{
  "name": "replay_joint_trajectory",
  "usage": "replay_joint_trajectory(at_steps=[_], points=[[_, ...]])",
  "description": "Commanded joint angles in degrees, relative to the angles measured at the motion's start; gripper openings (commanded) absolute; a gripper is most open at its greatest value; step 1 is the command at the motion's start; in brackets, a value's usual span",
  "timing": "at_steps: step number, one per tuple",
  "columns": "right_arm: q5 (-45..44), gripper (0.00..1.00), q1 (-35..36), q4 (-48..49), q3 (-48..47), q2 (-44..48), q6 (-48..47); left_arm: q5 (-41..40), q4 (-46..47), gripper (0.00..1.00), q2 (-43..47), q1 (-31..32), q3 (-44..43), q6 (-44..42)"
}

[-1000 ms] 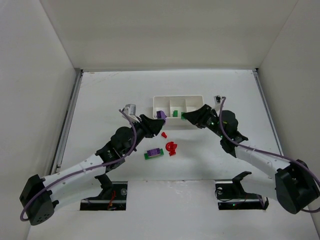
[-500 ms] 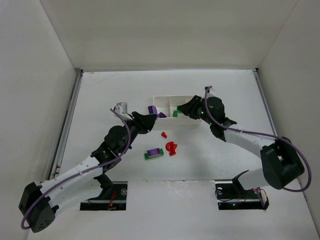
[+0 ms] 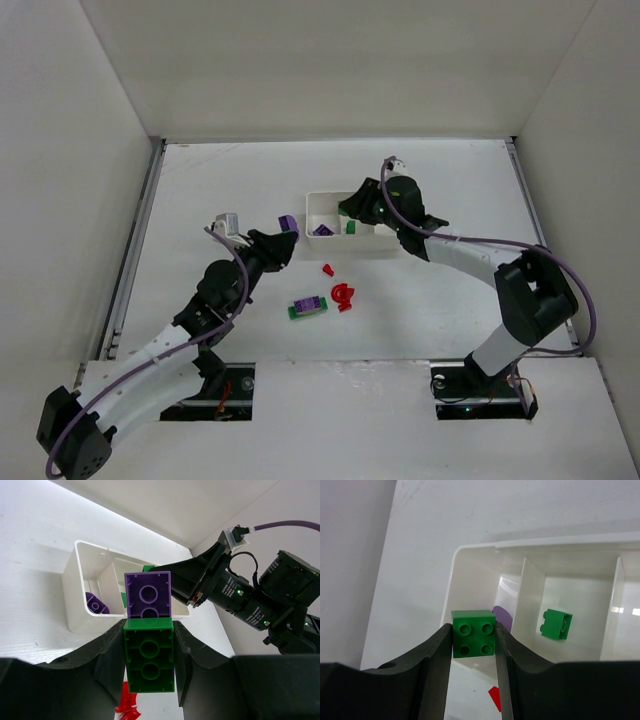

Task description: Sort the legos into containers by color

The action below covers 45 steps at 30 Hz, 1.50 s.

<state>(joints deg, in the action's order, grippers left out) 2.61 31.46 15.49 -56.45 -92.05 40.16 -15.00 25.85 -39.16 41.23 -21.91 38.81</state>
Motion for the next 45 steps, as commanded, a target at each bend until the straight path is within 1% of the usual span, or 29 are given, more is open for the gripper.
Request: replay_joint_trajectory(at_steps=[1, 5, 14, 21, 27, 35, 39, 40, 43, 45], points=[[-2.78, 0.35, 1.36, -0.63, -3.14, -0.32, -3.16, 1.2, 2.37, 0.15, 1.01, -1.37, 0.29, -0.75], [-2.79, 0.35, 1.36, -0.28, -2.18, 0.12, -3.51, 2.52, 2.37, 0.15, -0.3, -2.25, -0.76, 0.13], [-2.61, 0.35, 1.36, -0.37, -0.24, 2.58, -5.62, 1.3, 1.93, 0.15, -2.41, -2.61, -2.61, 0.39], [-4.45, 0.35, 0.92, -0.72, 0.37, 3.63, -6.59, 2.17, 1.66, 0.15, -4.7, -3.93, -3.93, 0.39], [-4.9, 0.36, 0.57, -0.72, -0.5, 2.32, -6.76, 2.17, 1.49, 0.15, -4.17, -4.1, -3.4, 0.66], [-7.79, 0.36, -0.4, -0.89, -1.39, -1.64, -7.11, 2.52, 3.33, 0.15, -7.33, -2.87, -3.49, 1.01], [-9.72, 0.42, -0.4, -1.33, -1.74, -2.26, -7.73, 3.4, 4.65, 0.15, -8.92, -2.17, -4.01, 1.53], [-9.99, 0.46, -0.4, -1.42, -1.74, -2.08, -7.64, 3.93, 5.0, 0.15, -9.35, -1.91, -4.19, 1.8], [-9.47, 0.65, -0.22, -1.25, -1.21, 0.02, -7.38, 5.07, 6.49, 0.16, -9.97, -1.55, -4.11, 2.76], [-9.21, 0.73, -0.13, -1.25, -0.69, 2.3, -7.38, 6.03, 7.72, 0.16, -10.32, -1.73, -3.84, 3.81]])
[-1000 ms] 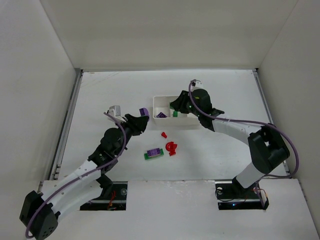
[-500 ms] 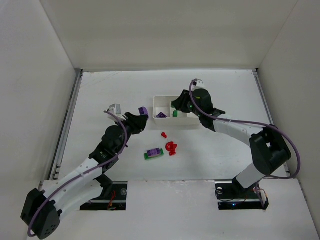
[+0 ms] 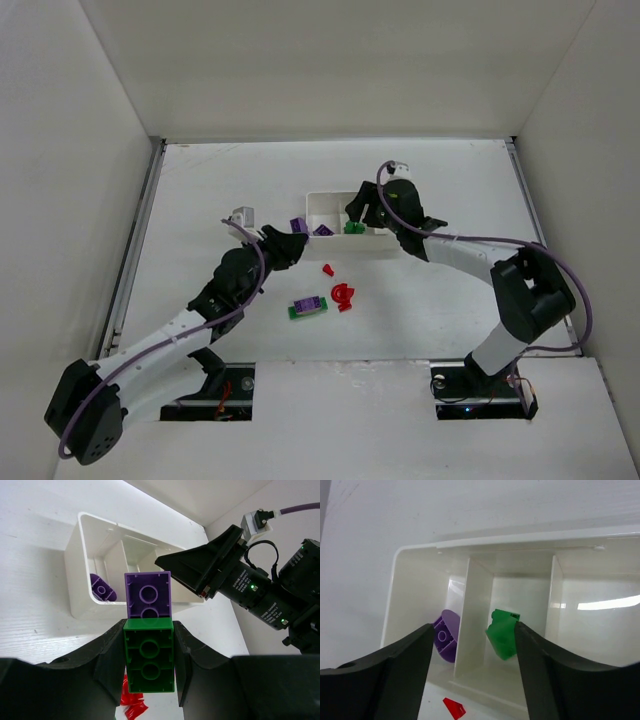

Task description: Sort the legos into containers by color

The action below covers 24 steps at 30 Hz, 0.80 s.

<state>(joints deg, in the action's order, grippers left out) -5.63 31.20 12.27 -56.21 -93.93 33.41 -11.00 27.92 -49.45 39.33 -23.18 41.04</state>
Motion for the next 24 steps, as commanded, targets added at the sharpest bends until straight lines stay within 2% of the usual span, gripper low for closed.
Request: replay_joint_trajectory(at_steps=[1, 4, 8, 13, 15, 20, 24], points=[[-0.7, 0.75, 0.13, 2.05, -0.49, 5.41, -0.45, 3.0, 6.26, 0.16, -0.29, -0.09, -2.49, 2.03], [1.66, 0.78, 0.13, 3.01, 1.62, 9.72, 0.6, 5.81, 8.37, 0.16, -1.0, -0.7, -2.22, 3.96], [13.15, 0.77, 0.13, 11.08, 7.32, 15.61, 5.25, 9.68, 11.71, 0.16, -2.05, -1.41, -1.61, 7.38], [30.99, 0.93, -1.01, 26.36, 12.69, 16.68, 14.56, 13.46, 15.23, 0.17, -3.46, -2.81, -0.64, 13.0], [35.75, 0.94, -0.84, 31.82, 13.05, 14.66, 18.25, 15.56, 16.54, 0.17, -4.33, -3.34, -0.55, 15.29], [40.17, 0.93, -0.13, 44.92, 13.93, 10.88, 26.87, 18.47, 19.8, 0.17, -5.48, -3.52, 0.41, 19.78], [42.27, 0.84, -0.13, 49.42, 13.93, 8.33, 30.83, 19.7, 21.03, 0.17, -6.18, -2.99, 1.03, 21.19]])
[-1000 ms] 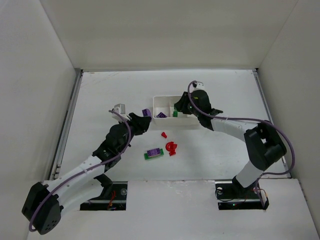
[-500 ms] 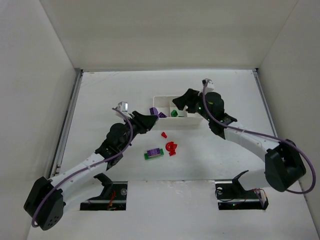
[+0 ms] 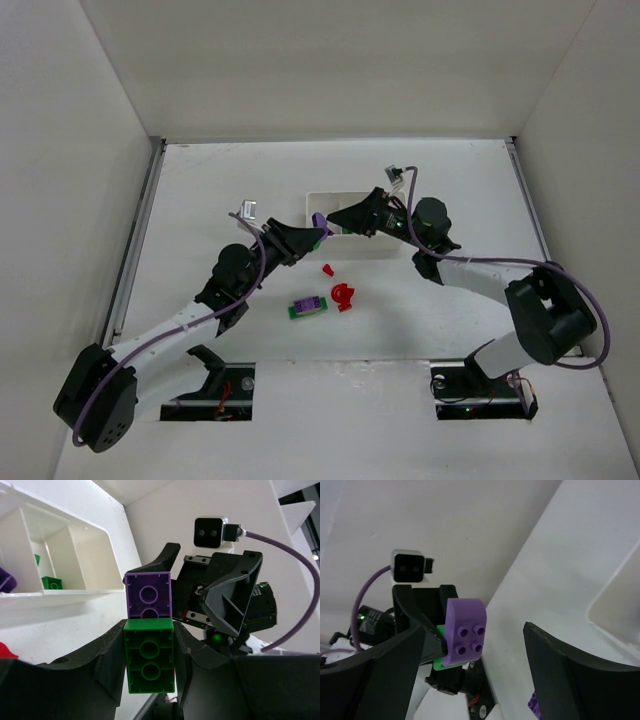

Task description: Sort the legos into containers by color

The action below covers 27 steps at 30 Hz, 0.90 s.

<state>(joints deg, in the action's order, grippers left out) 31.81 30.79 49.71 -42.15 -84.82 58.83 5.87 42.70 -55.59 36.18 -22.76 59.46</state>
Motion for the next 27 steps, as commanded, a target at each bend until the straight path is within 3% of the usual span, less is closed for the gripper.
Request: replay_joint_trajectory(at_steps=[1, 13, 20, 27], points=[[5.27, 0.82, 0.37, 12.42, -0.21, -1.4, 5.94, 3.18, 6.34, 0.17, -0.3, 0.33, 0.62, 2.94], [5.1, 0.65, 1.25, 13.22, -1.0, -4.04, 8.14, 4.33, 8.01, 0.18, -1.1, 1.83, 0.26, 3.29], [5.1, 0.46, 1.42, 13.22, -0.92, -4.57, 8.32, 4.59, 8.37, 0.18, -1.27, 2.0, 0.26, 3.29], [3.35, 0.34, 1.34, 13.3, 0.05, -3.69, 8.32, 4.59, 8.37, 0.26, -1.54, 2.27, 0.0, 3.38]])
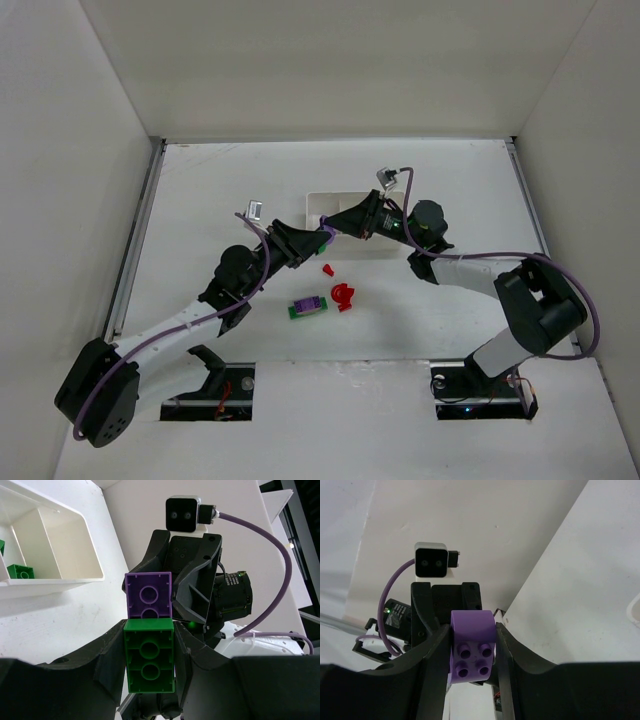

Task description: Sort the legos into containers by color

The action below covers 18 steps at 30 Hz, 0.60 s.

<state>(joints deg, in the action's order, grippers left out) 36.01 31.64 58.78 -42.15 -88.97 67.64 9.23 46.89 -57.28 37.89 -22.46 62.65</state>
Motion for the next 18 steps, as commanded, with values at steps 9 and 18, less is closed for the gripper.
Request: replay_joint_trajectory(at_steps=[9, 18], points=[[-1.12, 0.34, -1.1, 4.15, 0.93, 0.29, -0.49, 0.78, 3.56, 0.44, -0.03, 0.47, -0.92, -0.16], [-1.12, 0.34, -2.15, 4.15, 0.75, -0.33, -0.49, 0.61, 2.77, 0.48, 0.32, -0.14, -0.75, -0.16]])
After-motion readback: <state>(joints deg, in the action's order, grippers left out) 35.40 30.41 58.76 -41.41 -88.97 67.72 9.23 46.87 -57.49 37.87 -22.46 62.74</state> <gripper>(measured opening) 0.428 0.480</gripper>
